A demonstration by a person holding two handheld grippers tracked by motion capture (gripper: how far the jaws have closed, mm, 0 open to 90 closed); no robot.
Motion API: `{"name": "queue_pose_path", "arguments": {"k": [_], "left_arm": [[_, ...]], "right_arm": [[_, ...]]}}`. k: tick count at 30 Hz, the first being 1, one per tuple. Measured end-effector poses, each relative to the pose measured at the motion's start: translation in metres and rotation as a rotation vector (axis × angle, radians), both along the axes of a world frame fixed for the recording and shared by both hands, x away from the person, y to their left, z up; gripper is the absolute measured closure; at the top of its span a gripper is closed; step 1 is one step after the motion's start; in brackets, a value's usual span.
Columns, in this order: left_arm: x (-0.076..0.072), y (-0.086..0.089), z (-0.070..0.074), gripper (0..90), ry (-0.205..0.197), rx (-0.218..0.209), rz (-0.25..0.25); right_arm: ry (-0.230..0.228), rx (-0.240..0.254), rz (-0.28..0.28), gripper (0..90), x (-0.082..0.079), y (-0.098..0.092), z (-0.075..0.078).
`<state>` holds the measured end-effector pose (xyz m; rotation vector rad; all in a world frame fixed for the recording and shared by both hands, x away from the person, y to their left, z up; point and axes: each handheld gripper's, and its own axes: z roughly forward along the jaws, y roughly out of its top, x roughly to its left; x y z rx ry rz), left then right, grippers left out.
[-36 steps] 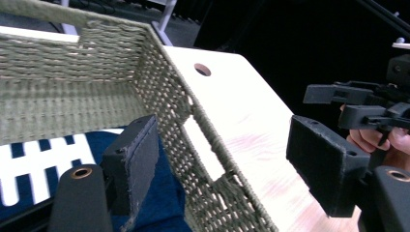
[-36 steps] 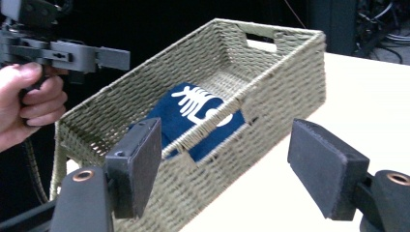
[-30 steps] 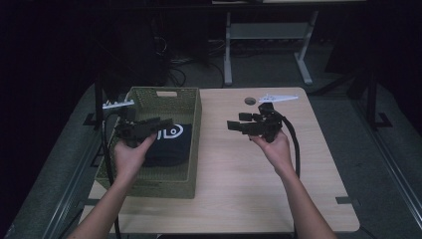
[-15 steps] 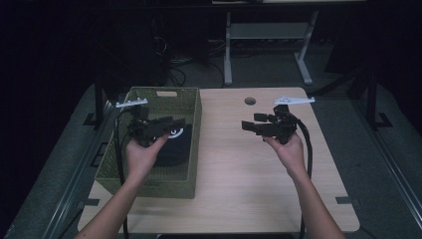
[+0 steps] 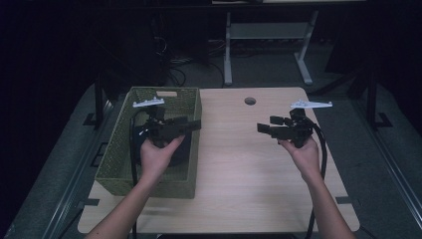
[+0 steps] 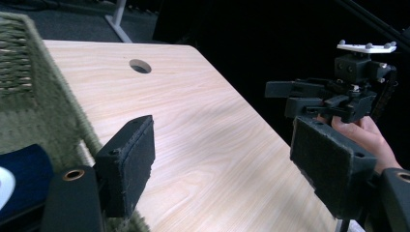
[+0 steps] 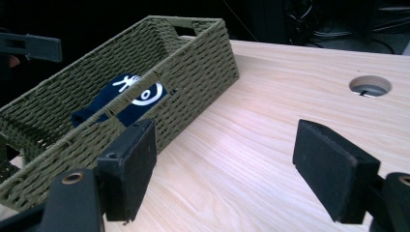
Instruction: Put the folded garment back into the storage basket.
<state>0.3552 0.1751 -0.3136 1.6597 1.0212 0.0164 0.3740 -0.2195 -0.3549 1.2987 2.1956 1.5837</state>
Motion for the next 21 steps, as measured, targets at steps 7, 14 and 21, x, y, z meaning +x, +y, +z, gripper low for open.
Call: {"name": "queue_pose_path", "arguments": {"k": [7,14,21], "left_arm": [[0.001,-0.015,-0.001,23.6,-0.002,-0.016,-0.023],[0.003,-0.030,-0.002,23.6,-0.003,-0.012,-0.041],[0.002,-0.046,-0.002,23.5,-0.013,-0.011,-0.066]], "right_arm": [[0.012,-0.018,-0.019,22.7,-0.002,-0.014,-0.005],[0.023,-0.032,-0.035,22.7,-0.006,-0.028,-0.011],[0.030,-0.035,-0.060,22.6,-0.011,-0.044,-0.014]]}}
